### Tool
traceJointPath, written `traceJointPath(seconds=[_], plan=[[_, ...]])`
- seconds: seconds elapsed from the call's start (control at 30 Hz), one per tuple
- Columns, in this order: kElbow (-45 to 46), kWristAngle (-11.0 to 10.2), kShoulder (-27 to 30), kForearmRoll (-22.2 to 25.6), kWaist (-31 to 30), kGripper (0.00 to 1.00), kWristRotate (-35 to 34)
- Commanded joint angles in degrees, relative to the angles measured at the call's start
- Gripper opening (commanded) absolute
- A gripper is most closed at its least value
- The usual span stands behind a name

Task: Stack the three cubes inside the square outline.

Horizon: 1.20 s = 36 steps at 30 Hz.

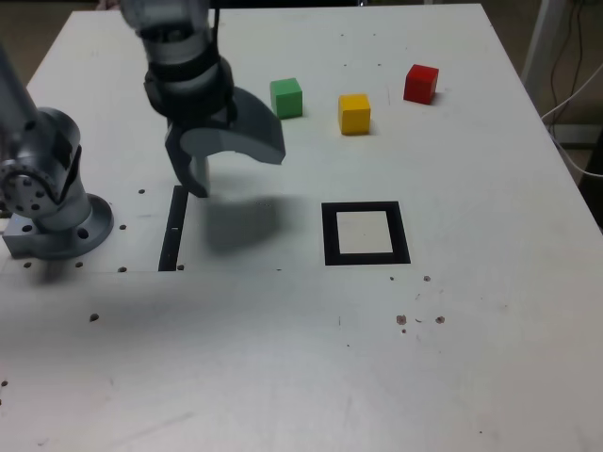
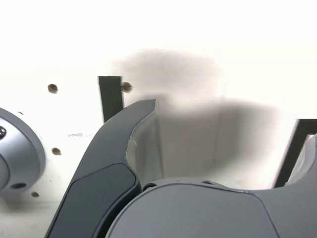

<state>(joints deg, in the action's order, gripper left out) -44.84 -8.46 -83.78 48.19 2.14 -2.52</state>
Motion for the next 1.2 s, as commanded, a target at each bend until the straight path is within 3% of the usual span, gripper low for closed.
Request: traceJointPath(seconds=[0.0,0.67,1.17], plan=[[-1.80,0.02,-0.78,1.59,0.38,1.00,0.40],[-17.78,-0.41,-11.27,9.27,3.80,0.99,7.85],[-31.39,-0.84,-20.53,12.90,11.90,0.99,17.85]])
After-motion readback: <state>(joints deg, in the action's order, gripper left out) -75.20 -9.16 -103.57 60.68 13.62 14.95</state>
